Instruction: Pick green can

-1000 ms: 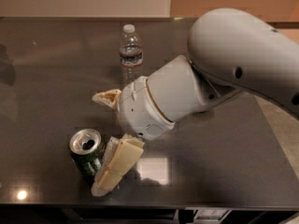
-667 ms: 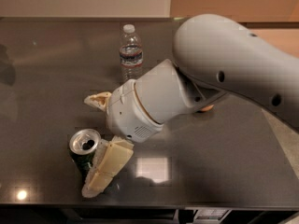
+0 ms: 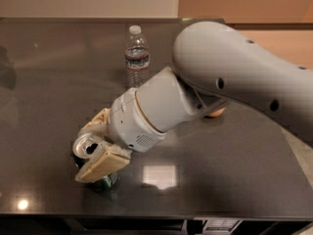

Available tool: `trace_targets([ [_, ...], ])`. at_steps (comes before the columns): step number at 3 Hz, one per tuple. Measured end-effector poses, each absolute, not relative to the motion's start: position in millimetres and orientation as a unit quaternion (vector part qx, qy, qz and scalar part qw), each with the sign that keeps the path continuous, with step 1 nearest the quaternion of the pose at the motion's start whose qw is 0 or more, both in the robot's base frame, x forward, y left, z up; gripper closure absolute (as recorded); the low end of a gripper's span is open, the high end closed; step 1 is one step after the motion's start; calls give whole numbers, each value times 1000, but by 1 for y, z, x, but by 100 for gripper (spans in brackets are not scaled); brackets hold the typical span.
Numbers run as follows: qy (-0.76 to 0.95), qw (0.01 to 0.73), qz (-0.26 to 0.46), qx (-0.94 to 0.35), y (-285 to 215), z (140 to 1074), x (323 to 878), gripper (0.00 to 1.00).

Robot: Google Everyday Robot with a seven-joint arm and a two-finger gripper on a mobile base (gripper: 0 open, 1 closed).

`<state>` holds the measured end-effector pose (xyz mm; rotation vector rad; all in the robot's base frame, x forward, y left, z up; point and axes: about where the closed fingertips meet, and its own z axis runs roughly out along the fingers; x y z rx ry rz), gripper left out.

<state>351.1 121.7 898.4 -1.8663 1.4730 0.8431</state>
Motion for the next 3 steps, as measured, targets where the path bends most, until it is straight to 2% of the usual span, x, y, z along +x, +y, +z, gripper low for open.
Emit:
trace_targets([
  [2, 573, 289, 328, -693, 100, 916, 375, 87],
  [3, 574, 291, 339, -686, 83, 949, 395, 100],
])
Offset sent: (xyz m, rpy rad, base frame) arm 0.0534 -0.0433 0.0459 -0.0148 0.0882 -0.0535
